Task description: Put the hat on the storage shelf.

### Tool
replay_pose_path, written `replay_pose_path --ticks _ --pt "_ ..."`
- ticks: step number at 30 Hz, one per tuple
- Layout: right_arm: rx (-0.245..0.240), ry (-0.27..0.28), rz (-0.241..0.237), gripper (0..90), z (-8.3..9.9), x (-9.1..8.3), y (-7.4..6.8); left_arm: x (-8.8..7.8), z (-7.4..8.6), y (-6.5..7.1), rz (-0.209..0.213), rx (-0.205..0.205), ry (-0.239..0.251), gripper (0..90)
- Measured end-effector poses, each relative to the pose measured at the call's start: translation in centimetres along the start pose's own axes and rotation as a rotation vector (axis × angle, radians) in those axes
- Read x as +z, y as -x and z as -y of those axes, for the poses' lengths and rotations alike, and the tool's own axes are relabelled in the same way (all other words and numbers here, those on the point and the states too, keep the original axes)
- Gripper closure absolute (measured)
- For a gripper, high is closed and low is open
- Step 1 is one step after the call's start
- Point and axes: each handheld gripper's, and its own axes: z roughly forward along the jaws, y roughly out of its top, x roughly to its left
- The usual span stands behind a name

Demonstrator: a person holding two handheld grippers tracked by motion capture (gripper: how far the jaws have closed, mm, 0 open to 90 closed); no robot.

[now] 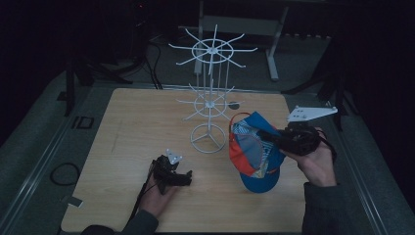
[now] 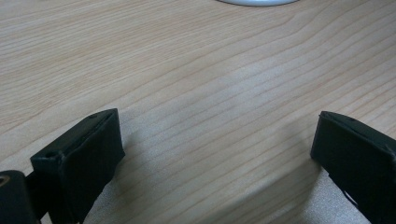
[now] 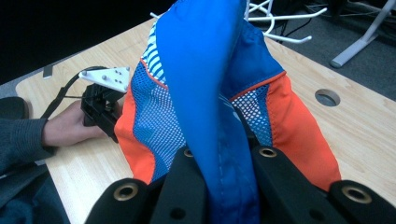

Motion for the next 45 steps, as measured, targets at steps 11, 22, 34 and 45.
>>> replay_pose_path --ticks 11,22,34,45 --pt "-0.005 0.015 0.007 88.4 -0.7 -0.5 0.4 0.0 0.0 0.0 0.0 0.0 0.0 2.6" --pt "0.003 0.034 0.015 88.3 -1.2 -0.8 0.9 0.0 0.0 0.0 0.0 0.0 0.0 2.6" --pt "0.015 0.063 0.029 88.3 -1.7 -1.1 1.4 0.0 0.0 0.0 0.0 0.0 0.0 2.6" --pt "0.048 0.105 0.043 88.2 -1.9 -1.6 2.1 0.0 0.0 0.0 0.0 0.0 0.0 2.6"
